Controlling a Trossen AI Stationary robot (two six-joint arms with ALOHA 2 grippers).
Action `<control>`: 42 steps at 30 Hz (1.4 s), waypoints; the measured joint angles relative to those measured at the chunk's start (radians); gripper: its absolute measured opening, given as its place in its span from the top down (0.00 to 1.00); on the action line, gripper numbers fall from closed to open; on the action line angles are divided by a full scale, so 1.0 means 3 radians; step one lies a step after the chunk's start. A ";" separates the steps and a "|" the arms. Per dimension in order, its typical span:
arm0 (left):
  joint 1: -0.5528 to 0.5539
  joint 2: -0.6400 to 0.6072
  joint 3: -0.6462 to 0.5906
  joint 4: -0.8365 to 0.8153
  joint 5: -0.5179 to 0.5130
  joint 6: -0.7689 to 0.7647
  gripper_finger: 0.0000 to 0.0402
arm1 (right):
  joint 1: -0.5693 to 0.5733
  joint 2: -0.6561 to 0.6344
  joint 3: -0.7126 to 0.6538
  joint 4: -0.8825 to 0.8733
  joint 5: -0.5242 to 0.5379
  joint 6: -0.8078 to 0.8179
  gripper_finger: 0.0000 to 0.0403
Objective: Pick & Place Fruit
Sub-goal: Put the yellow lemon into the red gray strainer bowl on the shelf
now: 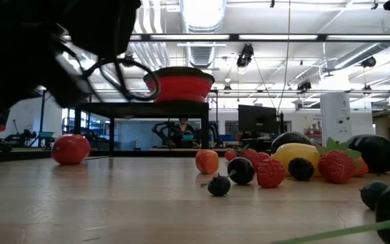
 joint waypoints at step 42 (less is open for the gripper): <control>0.0024 0.0000 0.0005 -0.0240 -0.0015 0.1511 0.39 | 0.0000 0.0000 0.0000 0.0000 0.0000 -0.0003 0.98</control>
